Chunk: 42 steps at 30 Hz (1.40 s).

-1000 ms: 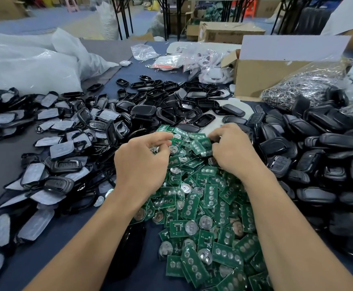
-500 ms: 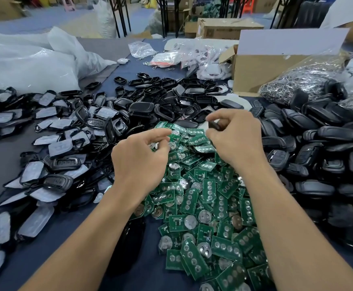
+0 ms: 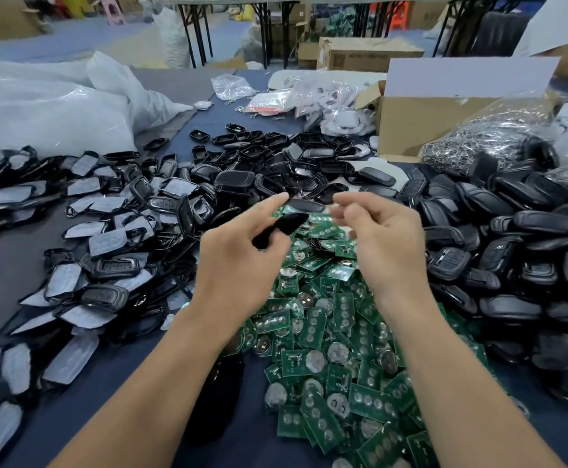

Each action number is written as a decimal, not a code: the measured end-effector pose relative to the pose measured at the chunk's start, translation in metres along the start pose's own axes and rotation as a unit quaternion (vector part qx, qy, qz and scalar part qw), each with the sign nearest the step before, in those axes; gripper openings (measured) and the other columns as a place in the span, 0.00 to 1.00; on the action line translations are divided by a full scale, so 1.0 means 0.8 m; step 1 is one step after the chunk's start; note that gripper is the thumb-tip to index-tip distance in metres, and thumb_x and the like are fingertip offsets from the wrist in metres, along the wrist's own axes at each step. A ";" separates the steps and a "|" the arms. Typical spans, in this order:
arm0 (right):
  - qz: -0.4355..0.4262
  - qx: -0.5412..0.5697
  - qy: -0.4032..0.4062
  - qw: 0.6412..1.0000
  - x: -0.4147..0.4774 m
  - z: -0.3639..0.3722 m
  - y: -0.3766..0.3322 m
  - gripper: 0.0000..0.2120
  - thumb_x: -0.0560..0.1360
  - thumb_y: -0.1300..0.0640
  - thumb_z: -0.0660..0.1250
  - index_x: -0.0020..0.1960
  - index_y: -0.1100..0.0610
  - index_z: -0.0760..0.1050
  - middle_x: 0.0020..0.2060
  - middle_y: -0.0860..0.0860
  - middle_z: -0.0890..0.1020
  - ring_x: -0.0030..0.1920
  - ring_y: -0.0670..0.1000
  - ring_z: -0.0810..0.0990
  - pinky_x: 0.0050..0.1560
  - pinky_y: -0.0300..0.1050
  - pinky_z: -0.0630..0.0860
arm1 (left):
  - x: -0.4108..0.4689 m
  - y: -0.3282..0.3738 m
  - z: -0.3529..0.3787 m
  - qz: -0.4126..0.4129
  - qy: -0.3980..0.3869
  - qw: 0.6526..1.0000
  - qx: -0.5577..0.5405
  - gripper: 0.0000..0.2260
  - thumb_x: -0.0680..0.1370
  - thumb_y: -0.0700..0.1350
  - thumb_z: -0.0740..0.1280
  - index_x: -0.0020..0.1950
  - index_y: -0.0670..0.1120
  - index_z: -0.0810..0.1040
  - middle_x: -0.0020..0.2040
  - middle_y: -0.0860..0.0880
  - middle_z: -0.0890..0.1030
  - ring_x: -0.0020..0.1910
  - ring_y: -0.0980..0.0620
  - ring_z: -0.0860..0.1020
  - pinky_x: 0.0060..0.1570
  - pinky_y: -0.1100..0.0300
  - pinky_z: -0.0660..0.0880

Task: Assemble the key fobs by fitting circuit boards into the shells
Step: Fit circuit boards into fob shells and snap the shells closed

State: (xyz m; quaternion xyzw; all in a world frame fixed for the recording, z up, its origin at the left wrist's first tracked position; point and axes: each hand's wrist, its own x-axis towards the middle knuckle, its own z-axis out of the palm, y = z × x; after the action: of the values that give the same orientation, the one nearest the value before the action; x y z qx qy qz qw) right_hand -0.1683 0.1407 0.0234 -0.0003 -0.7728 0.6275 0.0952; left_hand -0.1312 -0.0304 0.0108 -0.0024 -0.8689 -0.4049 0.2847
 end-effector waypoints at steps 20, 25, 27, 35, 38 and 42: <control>-0.014 -0.399 -0.120 0.909 -0.001 -0.007 0.006 0.19 0.75 0.65 0.67 0.61 0.46 0.81 0.50 0.53 0.84 0.47 0.58 0.81 0.51 0.52 0.81 | 0.007 -0.003 0.002 -0.082 0.011 0.989 0.123 0.10 0.79 0.47 0.72 0.51 0.63 0.87 0.34 0.64 0.80 0.33 0.62 0.79 0.38 0.63 0.76; -0.014 -0.318 -0.054 0.946 -0.002 -0.010 0.006 0.14 0.75 0.65 0.72 0.50 0.46 0.86 0.41 0.51 0.84 0.40 0.57 0.82 0.47 0.54 0.83 | 0.007 -0.005 0.003 -0.092 0.007 0.989 0.118 0.10 0.79 0.47 0.72 0.51 0.63 0.87 0.37 0.63 0.84 0.33 0.64 0.79 0.38 0.65 0.75; -0.038 -0.321 -0.022 0.946 -0.002 -0.010 0.005 0.09 0.73 0.60 0.76 0.47 0.47 0.86 0.42 0.49 0.85 0.43 0.56 0.82 0.49 0.53 0.82 | 0.007 -0.005 0.003 -0.096 0.007 0.989 0.116 0.10 0.79 0.47 0.72 0.51 0.63 0.87 0.37 0.63 0.84 0.32 0.65 0.79 0.38 0.67 0.74; -0.030 -0.369 -0.042 0.928 -0.001 -0.007 0.011 0.17 0.67 0.39 0.80 0.39 0.48 0.77 0.32 0.43 0.78 0.38 0.53 0.78 0.41 0.46 0.70 | 0.007 -0.005 0.005 -0.091 0.006 0.989 0.114 0.10 0.79 0.46 0.72 0.51 0.63 0.88 0.39 0.61 0.86 0.30 0.64 0.77 0.37 0.65 0.73; -0.022 -0.347 -0.076 0.934 0.002 -0.005 0.014 0.19 0.70 0.43 0.79 0.36 0.49 0.71 0.32 0.45 0.77 0.37 0.55 0.76 0.40 0.46 0.69 | 0.007 -0.005 0.005 -0.092 0.002 0.989 0.118 0.10 0.79 0.46 0.72 0.51 0.62 0.88 0.41 0.60 0.87 0.30 0.62 0.77 0.37 0.67 0.72; -0.037 -0.316 -0.061 0.946 -0.001 0.000 0.015 0.19 0.74 0.41 0.73 0.35 0.49 0.68 0.30 0.46 0.76 0.35 0.54 0.75 0.37 0.46 0.67 | 0.008 -0.005 0.004 -0.089 0.004 0.988 0.125 0.10 0.79 0.46 0.72 0.52 0.62 0.88 0.43 0.60 0.87 0.31 0.60 0.76 0.38 0.70 0.70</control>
State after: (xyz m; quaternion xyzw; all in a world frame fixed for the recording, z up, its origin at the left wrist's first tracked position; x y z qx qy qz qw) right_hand -0.1693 0.1433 0.0120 0.0366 -0.9353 0.3458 0.0662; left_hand -0.1388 -0.0317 0.0094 0.1122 -0.9084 -0.3166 0.2488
